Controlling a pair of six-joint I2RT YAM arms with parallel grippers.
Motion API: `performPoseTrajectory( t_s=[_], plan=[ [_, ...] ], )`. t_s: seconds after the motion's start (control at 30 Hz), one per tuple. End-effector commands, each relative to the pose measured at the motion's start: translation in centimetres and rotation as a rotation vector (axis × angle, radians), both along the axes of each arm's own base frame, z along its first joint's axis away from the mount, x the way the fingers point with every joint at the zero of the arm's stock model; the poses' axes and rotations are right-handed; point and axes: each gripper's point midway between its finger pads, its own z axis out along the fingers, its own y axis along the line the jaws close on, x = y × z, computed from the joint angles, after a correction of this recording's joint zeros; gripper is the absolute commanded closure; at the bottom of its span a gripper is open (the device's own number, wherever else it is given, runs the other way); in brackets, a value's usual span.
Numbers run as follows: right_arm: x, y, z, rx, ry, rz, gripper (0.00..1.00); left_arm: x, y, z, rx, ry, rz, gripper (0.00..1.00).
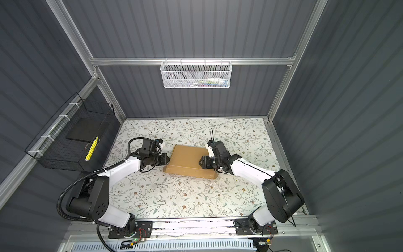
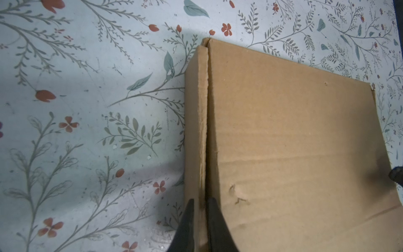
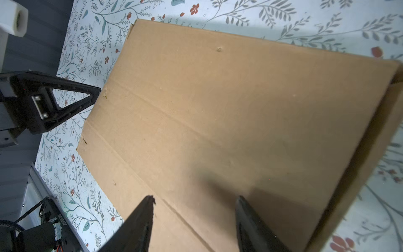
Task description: Fold the paper box
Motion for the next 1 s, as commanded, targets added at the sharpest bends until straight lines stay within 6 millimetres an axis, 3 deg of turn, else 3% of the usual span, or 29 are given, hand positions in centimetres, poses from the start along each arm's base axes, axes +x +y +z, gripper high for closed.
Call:
performPoseTrajectory(
  t_s=[0.0,0.2,0.57,0.97],
  plan=[
    [0.4,0.9,0.8,0.026,-0.015,0.014,0.41,-0.2,0.5,0.5,0.011,0.001,0.002,0.81],
    [0.1,1.0,-0.6,0.019,0.014,0.015,0.49,0.2,0.3,0.7,0.005,-0.003,0.002,0.78],
    [-0.1,0.7,-3.3,-0.017,0.060,0.008,0.53,0.5,0.2,1.5,0.004,-0.014,-0.001,0.76],
    [-0.1,0.5,-3.3,-0.023,0.056,0.004,0.54,0.8,-0.2,-0.6,0.009,0.029,-0.020,0.76]
  ],
)
